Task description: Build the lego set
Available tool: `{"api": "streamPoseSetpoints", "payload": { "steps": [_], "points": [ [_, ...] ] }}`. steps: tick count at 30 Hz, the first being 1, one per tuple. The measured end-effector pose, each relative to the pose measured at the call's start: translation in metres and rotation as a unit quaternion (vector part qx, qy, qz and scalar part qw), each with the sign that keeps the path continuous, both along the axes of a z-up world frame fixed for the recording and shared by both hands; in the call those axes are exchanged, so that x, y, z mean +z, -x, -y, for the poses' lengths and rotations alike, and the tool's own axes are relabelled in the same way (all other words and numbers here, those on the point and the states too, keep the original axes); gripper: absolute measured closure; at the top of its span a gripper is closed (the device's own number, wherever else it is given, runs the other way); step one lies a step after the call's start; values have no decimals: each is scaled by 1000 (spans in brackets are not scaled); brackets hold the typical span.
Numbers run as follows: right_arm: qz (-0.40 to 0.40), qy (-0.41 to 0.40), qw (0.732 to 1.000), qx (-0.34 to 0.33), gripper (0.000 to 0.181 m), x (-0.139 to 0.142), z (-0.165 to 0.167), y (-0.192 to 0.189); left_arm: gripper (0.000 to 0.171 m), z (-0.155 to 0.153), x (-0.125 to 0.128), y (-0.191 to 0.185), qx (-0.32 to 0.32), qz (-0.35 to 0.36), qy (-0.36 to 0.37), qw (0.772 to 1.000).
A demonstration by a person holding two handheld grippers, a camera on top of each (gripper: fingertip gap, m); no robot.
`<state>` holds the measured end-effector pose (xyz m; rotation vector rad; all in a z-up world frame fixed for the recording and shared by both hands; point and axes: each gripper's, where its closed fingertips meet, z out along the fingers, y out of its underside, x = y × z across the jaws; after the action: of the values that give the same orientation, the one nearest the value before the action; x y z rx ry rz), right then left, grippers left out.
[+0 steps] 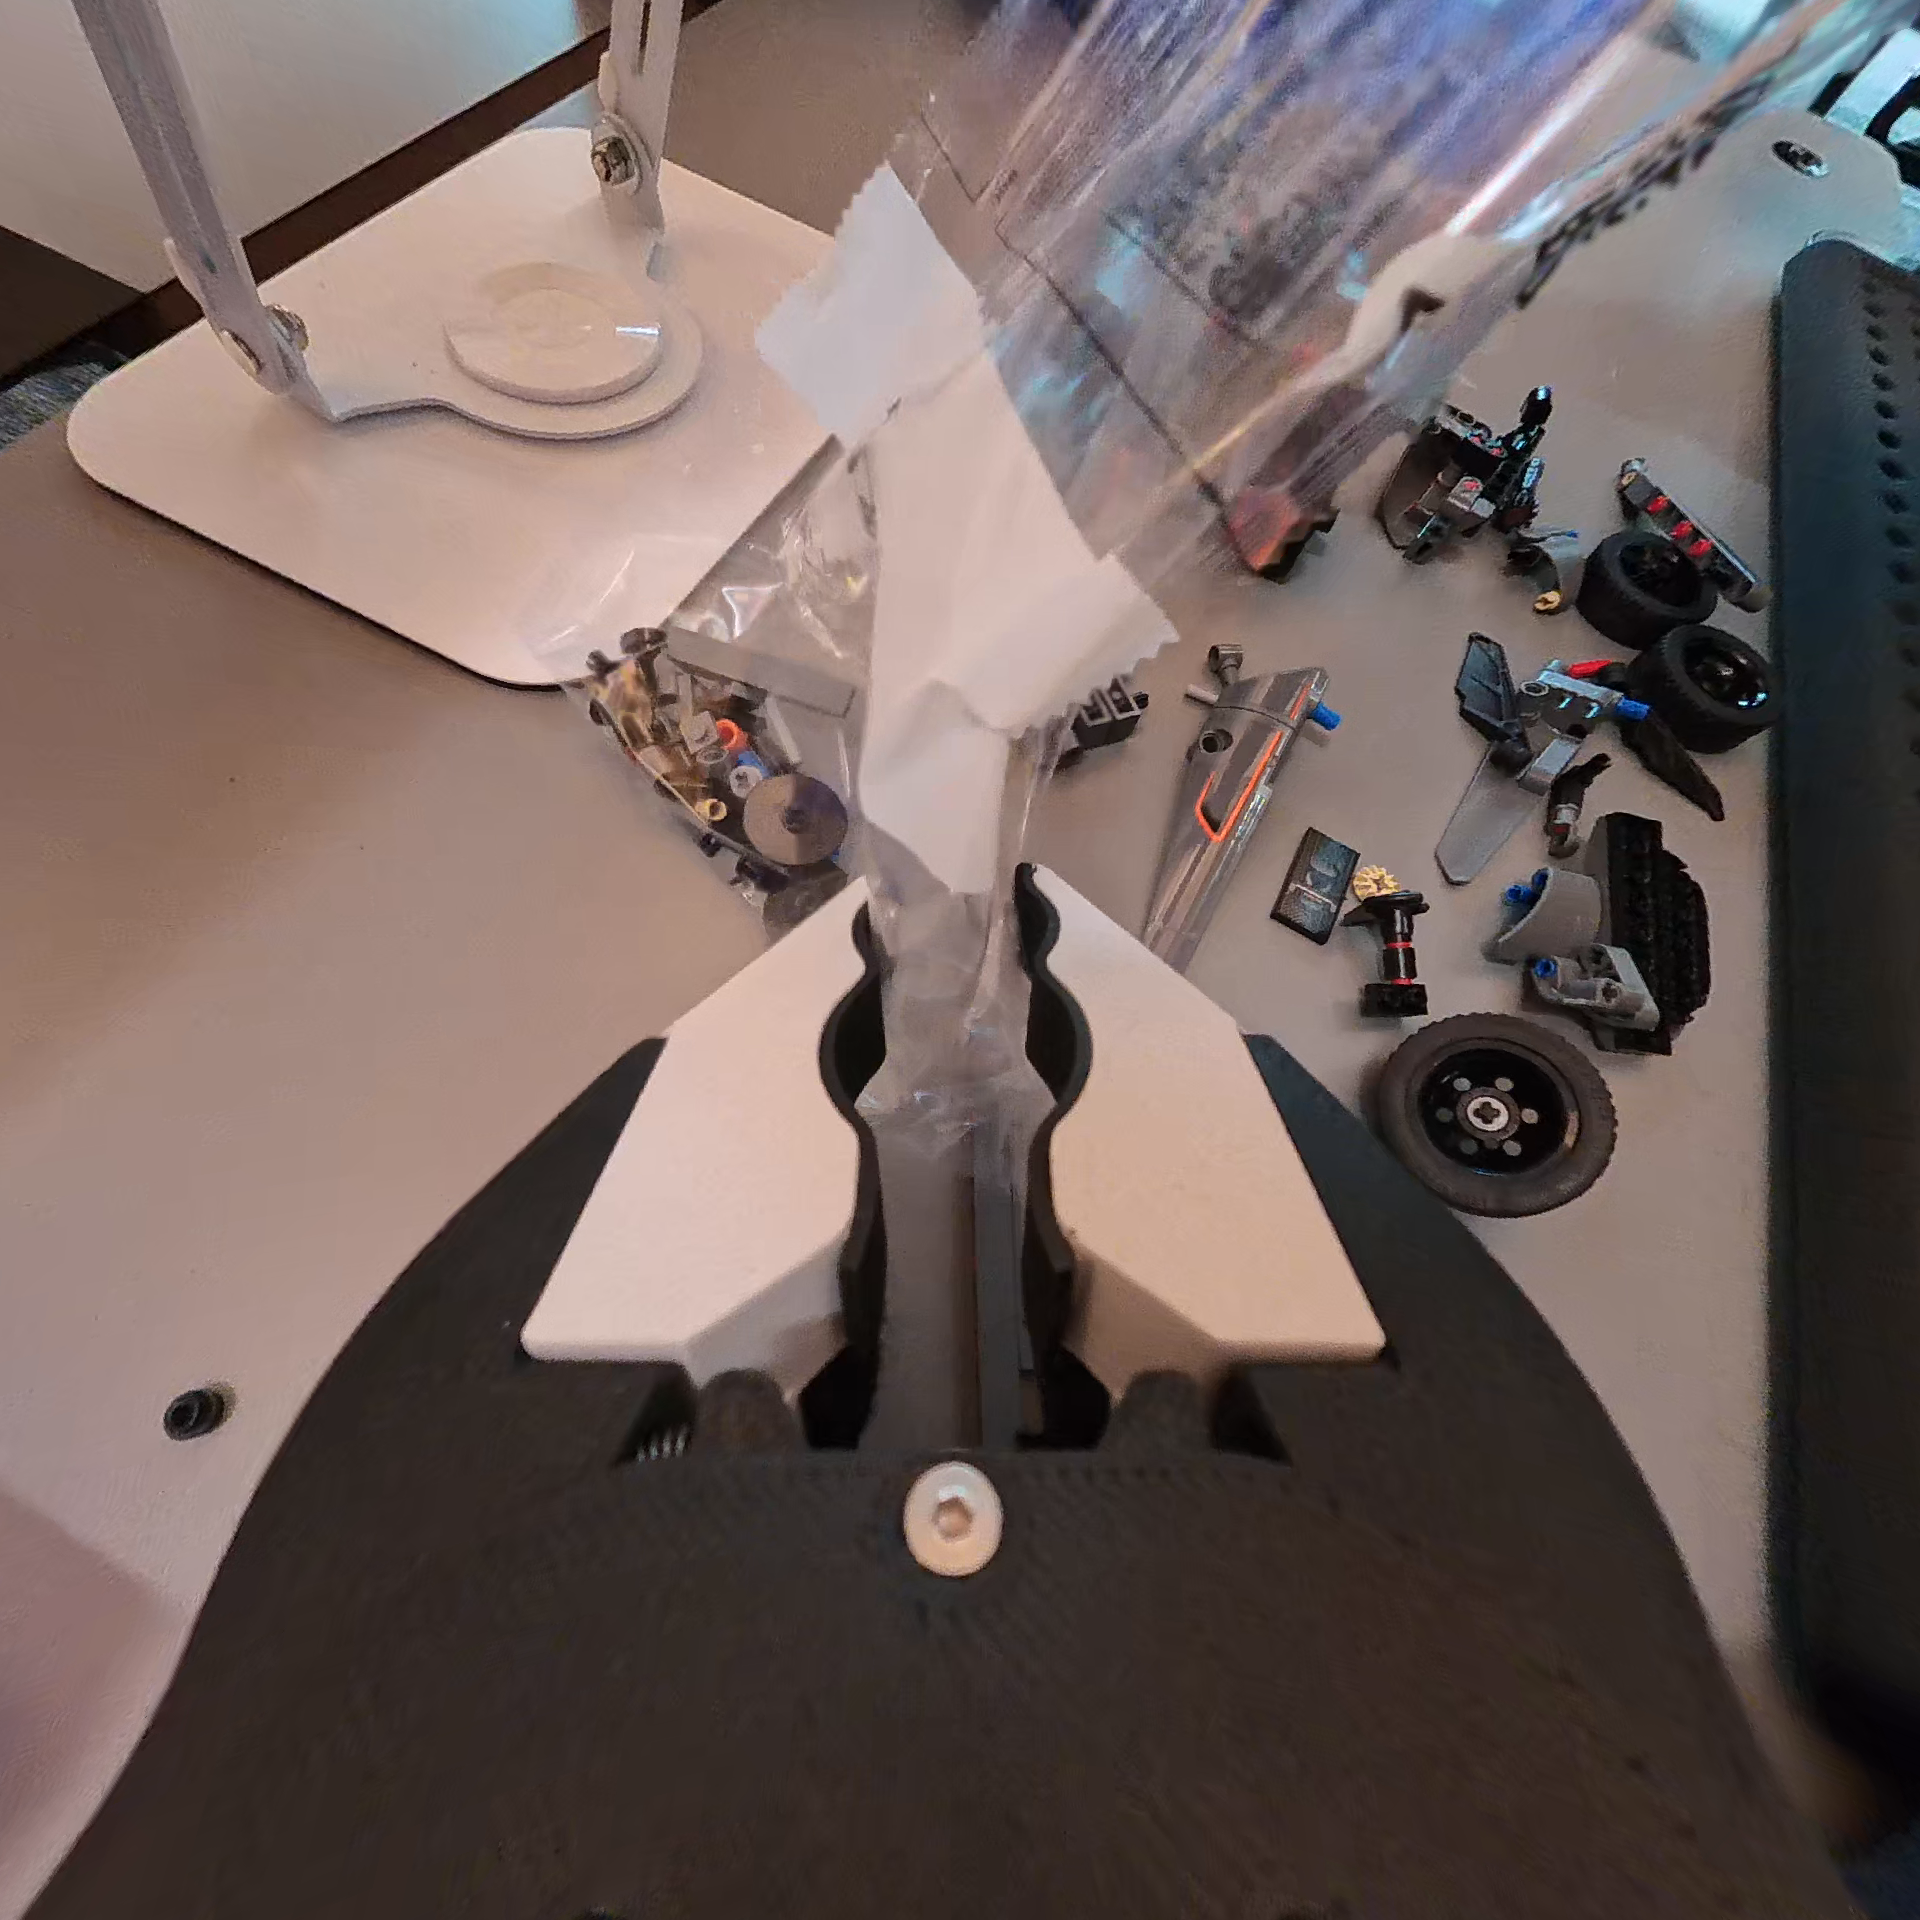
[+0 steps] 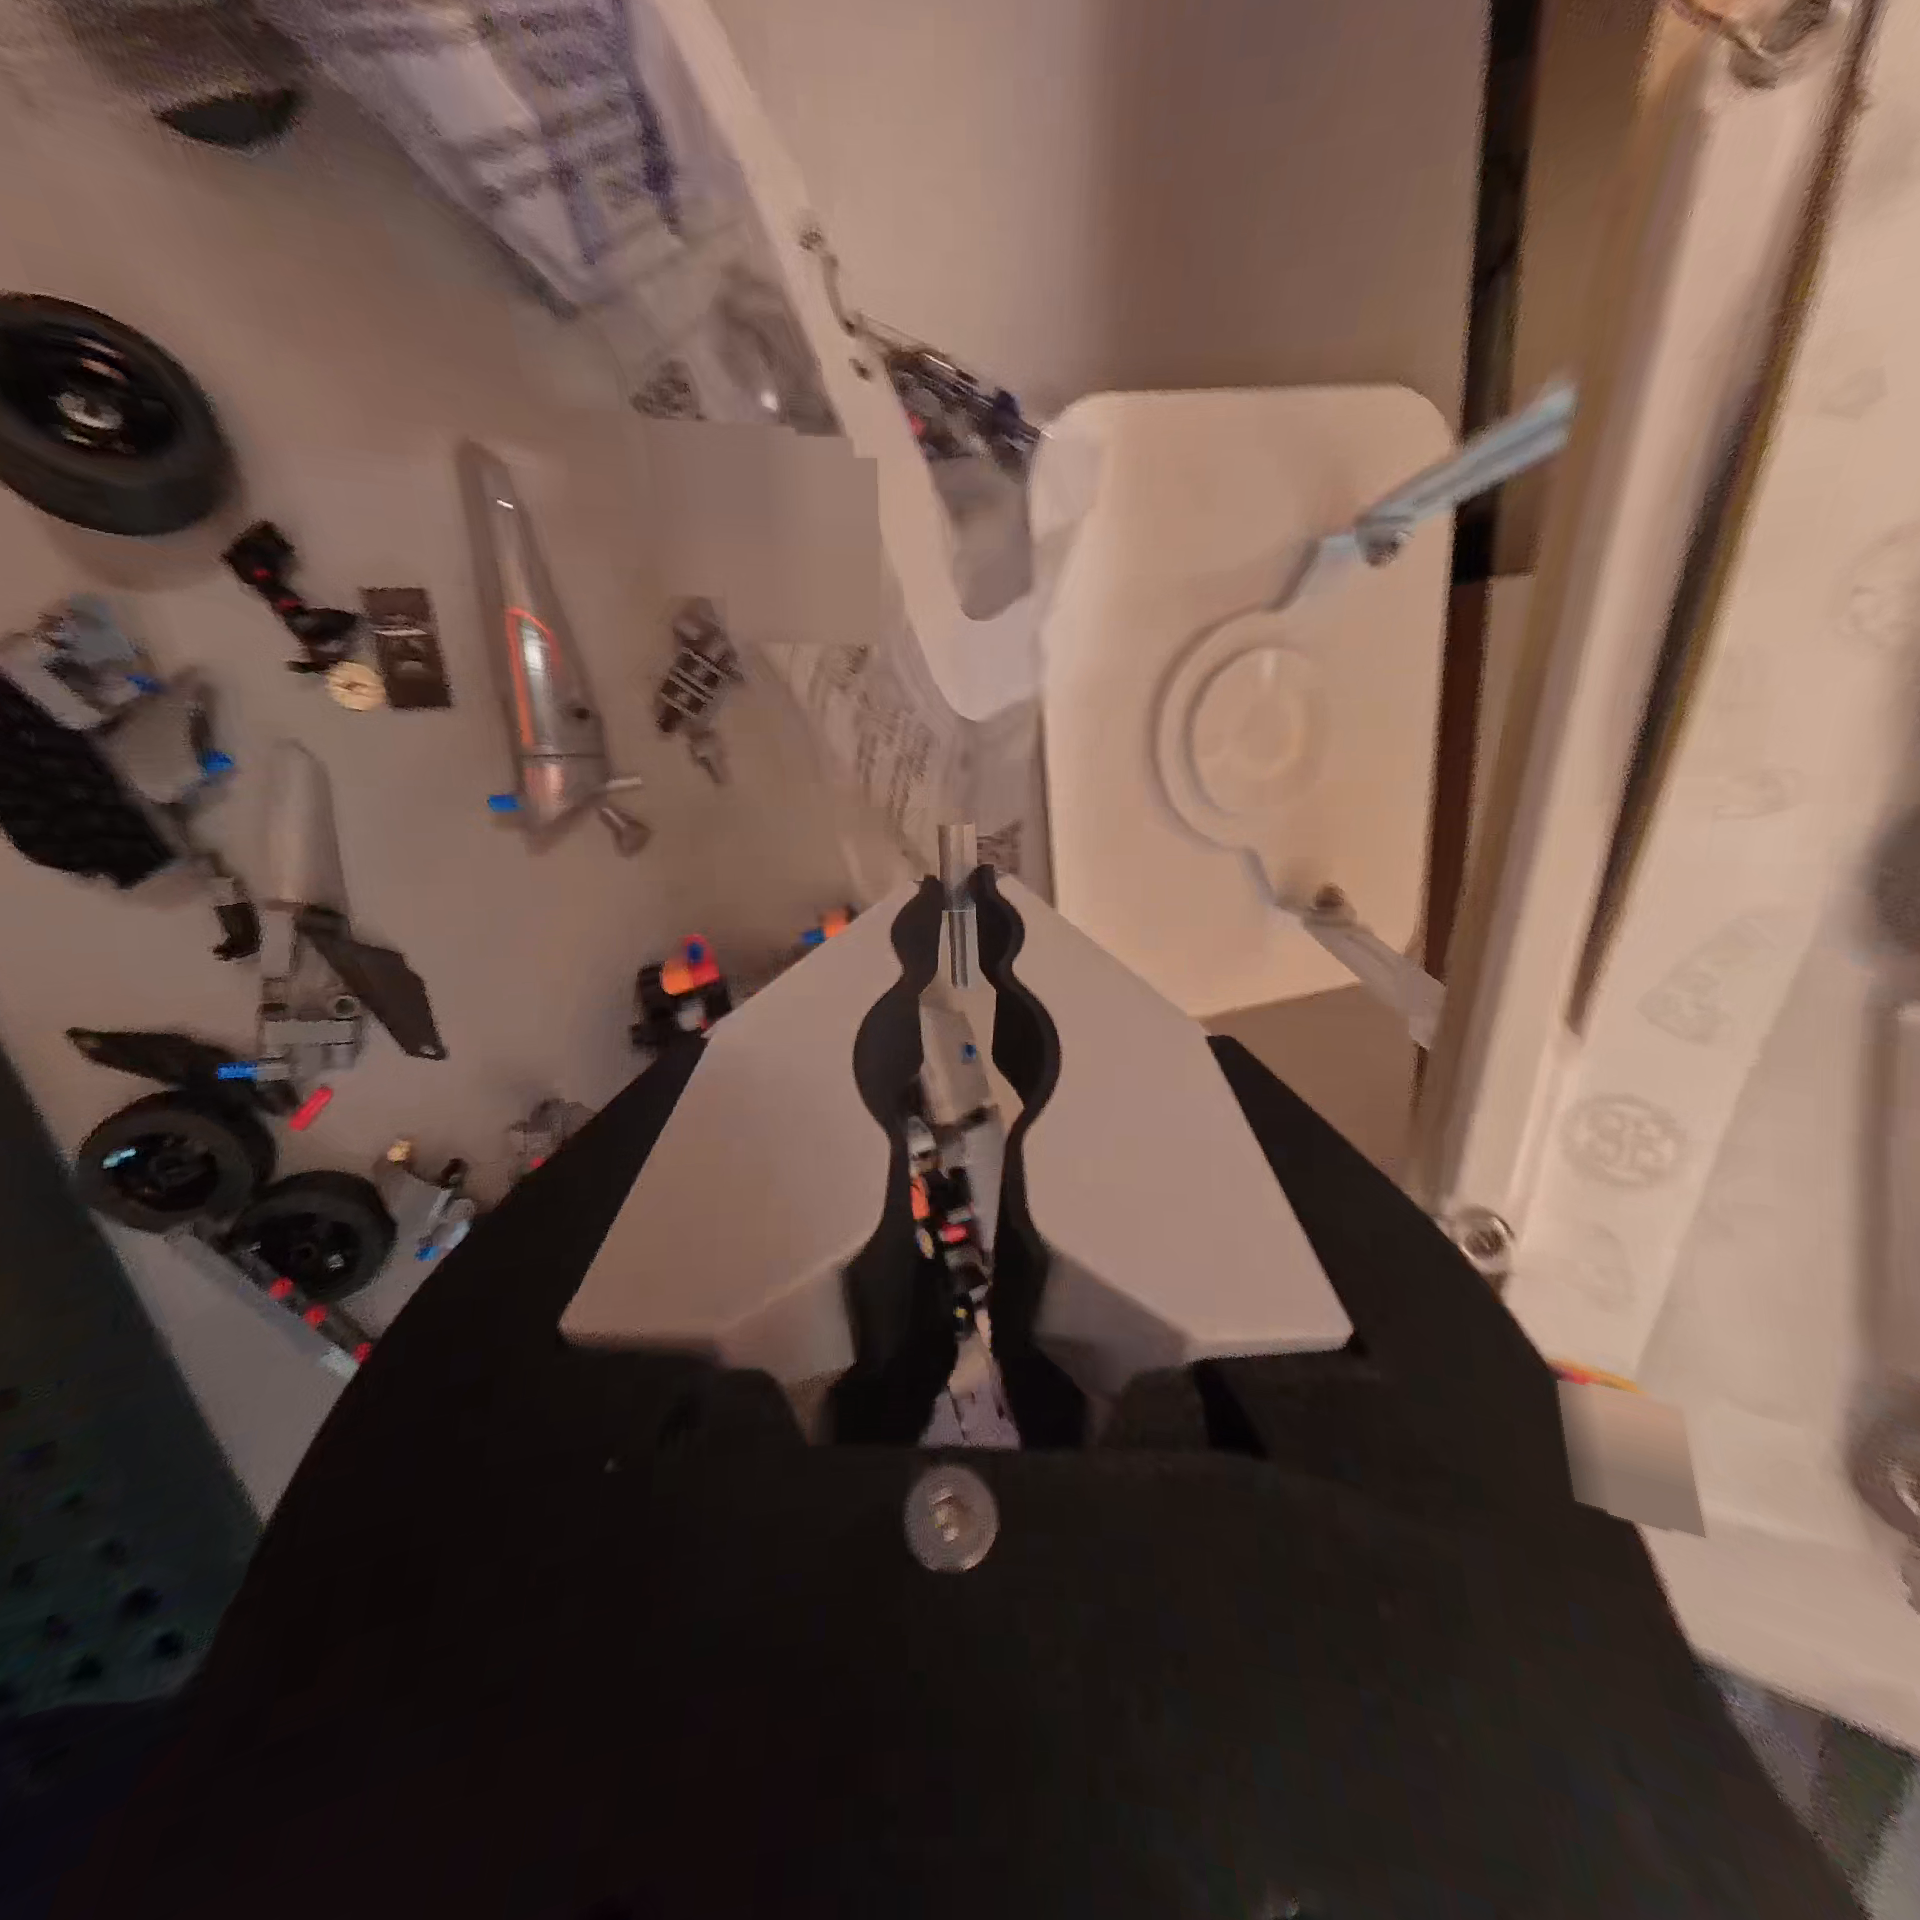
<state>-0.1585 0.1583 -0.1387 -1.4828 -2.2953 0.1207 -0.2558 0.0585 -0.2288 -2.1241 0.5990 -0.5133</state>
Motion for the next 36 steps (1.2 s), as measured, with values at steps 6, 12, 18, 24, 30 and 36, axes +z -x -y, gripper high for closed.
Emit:
{"api": "streamPoseSetpoints", "payload": {
  "steps": [6,12,18,24,30,36],
  "points": [
    [4,39,999,30,177,10,12,-17,153,0,1,0,-1,10,-2,1000],
    [56,43,997,37,178,-12,18,-24,154,0,-1,-2,-4,12,2,1000],
    [56,12,998,42,177,-20,24,-3,153,0,-2,-4,-12,7,1,1000],
    [-4,30,998,51,178,-12,41,38,148,-1,0,-7,-18,-4,-12,1000],
    [-34,69,996,36,177,-11,51,65,86,-13,5,-6,6,-47,-31,998],
    [-91,166,981,46,162,-8,75,96,100,-20,-10,-8,9,-94,-4,995]
  ]
}}
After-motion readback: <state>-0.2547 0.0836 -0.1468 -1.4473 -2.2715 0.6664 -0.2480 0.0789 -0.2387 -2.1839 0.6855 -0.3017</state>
